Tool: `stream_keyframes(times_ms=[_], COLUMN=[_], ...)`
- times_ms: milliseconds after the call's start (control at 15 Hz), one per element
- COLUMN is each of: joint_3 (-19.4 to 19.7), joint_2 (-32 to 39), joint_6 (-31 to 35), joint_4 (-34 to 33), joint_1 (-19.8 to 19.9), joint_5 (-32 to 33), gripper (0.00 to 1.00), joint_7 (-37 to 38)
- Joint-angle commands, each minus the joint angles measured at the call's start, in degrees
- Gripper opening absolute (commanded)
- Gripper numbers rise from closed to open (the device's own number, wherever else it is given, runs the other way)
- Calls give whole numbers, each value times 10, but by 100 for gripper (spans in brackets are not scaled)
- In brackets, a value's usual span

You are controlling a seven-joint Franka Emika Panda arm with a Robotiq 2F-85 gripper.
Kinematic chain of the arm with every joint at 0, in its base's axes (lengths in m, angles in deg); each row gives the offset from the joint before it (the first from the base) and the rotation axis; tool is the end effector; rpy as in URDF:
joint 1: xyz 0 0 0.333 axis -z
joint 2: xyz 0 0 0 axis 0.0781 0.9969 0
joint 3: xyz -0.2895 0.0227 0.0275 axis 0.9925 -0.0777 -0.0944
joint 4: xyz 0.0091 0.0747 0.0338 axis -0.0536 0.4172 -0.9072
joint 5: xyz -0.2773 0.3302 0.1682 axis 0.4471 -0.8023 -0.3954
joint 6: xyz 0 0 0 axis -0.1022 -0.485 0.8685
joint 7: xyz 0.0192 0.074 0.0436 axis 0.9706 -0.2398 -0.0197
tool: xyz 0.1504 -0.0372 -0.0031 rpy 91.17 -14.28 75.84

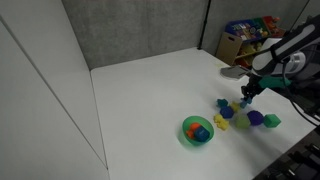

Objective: Pick up the light blue toy from the table and put it in the green bowl

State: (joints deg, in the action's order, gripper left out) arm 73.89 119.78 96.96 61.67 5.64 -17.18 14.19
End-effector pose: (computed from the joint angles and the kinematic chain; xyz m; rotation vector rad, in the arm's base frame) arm 0.5489 -0.1944 -0.0090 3.0747 -0.6014 -0.1616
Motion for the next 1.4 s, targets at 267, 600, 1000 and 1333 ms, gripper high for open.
stream_keyframes(times_ms=[267,600,1000,1333], joint_3=[-23,-57,-97,-115], joint_2=[-134,-184,-197,-178], joint_6=[-30,-54,-72,-71], joint_4=[55,80,95,86], joint_1=[-73,-134,-177,-179], joint_5=[35,64,90,78], gripper=[8,8,8,22], joint_7=[39,70,80,70])
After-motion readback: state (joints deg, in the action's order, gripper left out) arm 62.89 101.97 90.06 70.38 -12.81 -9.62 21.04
